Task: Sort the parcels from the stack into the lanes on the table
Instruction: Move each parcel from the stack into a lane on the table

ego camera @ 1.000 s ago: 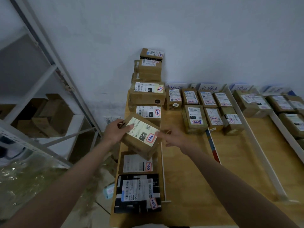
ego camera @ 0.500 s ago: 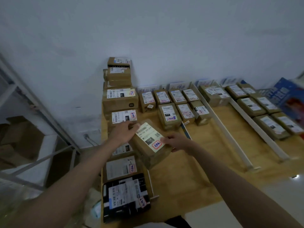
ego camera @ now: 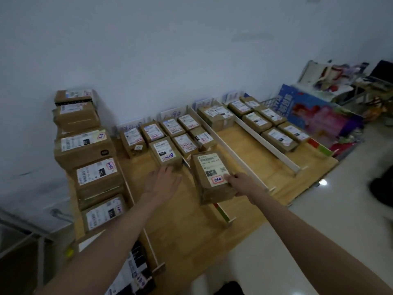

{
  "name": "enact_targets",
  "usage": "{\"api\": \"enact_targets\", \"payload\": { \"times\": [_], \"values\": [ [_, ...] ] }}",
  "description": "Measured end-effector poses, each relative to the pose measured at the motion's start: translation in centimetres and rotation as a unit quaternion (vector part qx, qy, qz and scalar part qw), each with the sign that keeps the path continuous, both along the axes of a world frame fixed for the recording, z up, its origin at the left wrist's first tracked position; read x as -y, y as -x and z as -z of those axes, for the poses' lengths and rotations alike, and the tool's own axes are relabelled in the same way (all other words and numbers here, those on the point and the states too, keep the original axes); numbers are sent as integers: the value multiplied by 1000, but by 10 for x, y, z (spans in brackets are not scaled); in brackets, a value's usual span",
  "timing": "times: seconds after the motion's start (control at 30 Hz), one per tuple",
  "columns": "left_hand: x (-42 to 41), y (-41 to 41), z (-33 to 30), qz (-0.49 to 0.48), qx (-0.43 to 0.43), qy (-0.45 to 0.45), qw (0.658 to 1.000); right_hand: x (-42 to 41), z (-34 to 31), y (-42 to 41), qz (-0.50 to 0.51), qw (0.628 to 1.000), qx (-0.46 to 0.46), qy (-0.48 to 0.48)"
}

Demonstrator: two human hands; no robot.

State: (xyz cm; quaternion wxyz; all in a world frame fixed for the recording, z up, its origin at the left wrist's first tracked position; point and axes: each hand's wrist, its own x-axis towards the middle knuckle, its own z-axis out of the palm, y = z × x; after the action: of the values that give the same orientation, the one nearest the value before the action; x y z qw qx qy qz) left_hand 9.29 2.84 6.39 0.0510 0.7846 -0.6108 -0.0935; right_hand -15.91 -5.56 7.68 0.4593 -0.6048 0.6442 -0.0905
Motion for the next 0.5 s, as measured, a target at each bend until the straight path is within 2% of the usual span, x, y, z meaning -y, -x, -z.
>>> {"api": "enact_targets", "payload": {
  "times": [0.23,0.5],
  "values": [
    [50,88,11,15,18,-7,1000,43,14,90,60,997,14,39],
    [112,207,20,-20,14,-20,1000,124,30,200,30,999,10,33]
  ]
}}
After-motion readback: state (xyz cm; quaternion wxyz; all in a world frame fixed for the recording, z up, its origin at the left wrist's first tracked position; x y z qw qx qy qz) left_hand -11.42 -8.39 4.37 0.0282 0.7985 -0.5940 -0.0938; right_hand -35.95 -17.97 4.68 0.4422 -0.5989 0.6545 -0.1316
